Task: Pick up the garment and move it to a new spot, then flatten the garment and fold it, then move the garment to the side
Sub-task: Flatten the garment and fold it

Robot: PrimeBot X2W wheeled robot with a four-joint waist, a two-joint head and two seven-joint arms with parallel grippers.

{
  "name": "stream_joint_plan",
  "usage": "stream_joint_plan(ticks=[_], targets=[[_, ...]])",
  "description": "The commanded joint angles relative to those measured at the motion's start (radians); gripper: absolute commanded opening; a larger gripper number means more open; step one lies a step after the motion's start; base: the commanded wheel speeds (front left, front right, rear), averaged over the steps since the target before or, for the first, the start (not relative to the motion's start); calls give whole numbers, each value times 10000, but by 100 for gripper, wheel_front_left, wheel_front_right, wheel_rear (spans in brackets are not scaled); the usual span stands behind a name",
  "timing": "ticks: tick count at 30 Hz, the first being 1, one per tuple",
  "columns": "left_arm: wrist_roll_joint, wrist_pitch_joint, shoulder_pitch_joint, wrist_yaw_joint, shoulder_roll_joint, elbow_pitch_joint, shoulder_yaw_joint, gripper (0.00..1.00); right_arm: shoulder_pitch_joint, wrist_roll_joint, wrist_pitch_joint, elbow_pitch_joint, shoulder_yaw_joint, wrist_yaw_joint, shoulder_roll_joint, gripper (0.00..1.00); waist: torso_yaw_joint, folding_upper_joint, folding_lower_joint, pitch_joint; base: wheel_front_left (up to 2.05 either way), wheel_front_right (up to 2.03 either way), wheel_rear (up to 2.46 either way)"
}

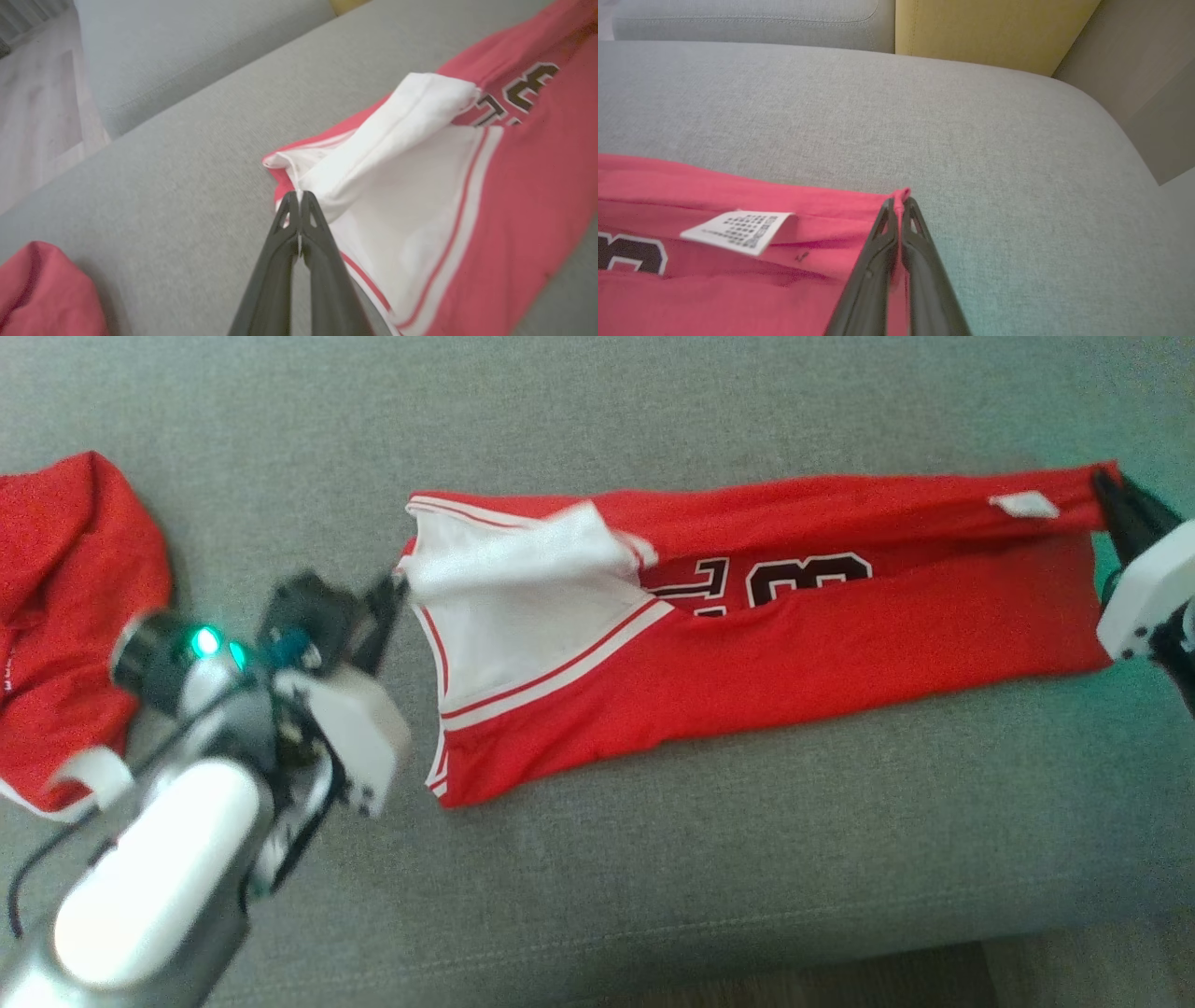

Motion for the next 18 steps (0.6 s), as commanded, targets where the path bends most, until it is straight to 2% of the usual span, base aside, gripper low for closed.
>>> stream_joint_plan(ticks=[1,7,12,13,14,16,17,18], targets=[[-37,79,-201,71,461,-443,424,0,253,92,16,-146,85,-9,-415,0,5,0,0,-92,0,0,0],[-280,677,794,205,915,-1268,229,0,545,482,646,-651,592,-9,-813,0,-62,0,0,-403,0,0,0],[-387,885,1117,231,973,-1462,66,0,774,853,1344,-873,939,-9,-1008,0,-143,0,0,-603,0,0,0],[-382,902,1145,224,956,-1440,14,0,834,946,1567,-927,1027,-9,-1035,38,-169,0,0,-627,0,0,0],[-358,913,1161,211,943,-1401,-45,0,879,1072,1732,-1048,1089,-9,-1057,100,-203,0,0,-648,0,0,0],[-348,931,1213,201,901,-1276,-144,4,961,1398,2057,-1302,1146,-9,-1114,100,-282,0,0,-712,0,0,0],[-340,937,1242,205,889,-1201,-183,33,995,1510,2265,-1400,1207,-9,-1178,100,-323,0,0,-754,0,0,0],[-330,922,1270,216,880,-1132,-210,72,991,1542,2399,-1482,1281,-9,-1271,100,-361,0,0,-799,0,0,0]])
